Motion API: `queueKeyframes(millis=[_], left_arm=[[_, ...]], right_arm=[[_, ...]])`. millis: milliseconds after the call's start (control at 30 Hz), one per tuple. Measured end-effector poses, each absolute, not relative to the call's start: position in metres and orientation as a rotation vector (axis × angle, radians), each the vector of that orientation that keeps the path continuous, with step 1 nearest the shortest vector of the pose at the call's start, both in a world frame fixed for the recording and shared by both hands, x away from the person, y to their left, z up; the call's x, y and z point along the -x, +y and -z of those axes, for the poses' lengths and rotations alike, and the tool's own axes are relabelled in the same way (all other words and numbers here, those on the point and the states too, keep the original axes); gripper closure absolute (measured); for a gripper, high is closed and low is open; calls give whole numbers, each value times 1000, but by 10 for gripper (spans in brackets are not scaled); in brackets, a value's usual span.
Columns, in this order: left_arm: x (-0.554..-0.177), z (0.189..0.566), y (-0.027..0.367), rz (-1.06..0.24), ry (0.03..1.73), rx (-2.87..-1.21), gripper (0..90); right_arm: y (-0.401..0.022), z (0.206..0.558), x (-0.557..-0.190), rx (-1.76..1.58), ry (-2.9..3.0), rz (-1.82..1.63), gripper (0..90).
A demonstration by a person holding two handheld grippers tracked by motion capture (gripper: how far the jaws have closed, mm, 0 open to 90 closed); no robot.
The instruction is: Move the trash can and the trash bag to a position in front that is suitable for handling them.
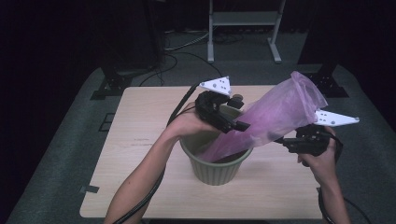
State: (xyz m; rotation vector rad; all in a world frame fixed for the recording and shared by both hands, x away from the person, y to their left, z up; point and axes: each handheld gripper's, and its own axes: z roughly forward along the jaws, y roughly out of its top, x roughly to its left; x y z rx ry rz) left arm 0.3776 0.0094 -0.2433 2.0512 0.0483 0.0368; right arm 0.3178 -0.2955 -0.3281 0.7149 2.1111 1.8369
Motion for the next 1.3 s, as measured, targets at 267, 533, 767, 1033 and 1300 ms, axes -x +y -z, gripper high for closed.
queueKeyframes(millis=[267, 533, 767, 1033, 1300], left_arm=[[-378, 224, 13, -92, 43, -2046, 216], [-378, 219, 5, -94, 16, -2062, 345], [-376, 227, -2, -65, -34, -2074, 666], [-379, 232, -5, -59, -19, -2085, 746], [-389, 237, -7, -52, 46, -2103, 553]], right_arm=[[-265, 305, -323, -584, 2226, -1734, 274], [-239, 291, -326, -506, 2289, -1698, 279], [-230, 293, -323, -492, 2319, -1694, 287], [-244, 301, -322, -518, 2305, -1691, 296], [-292, 333, -322, -703, 2275, -1715, 296]])
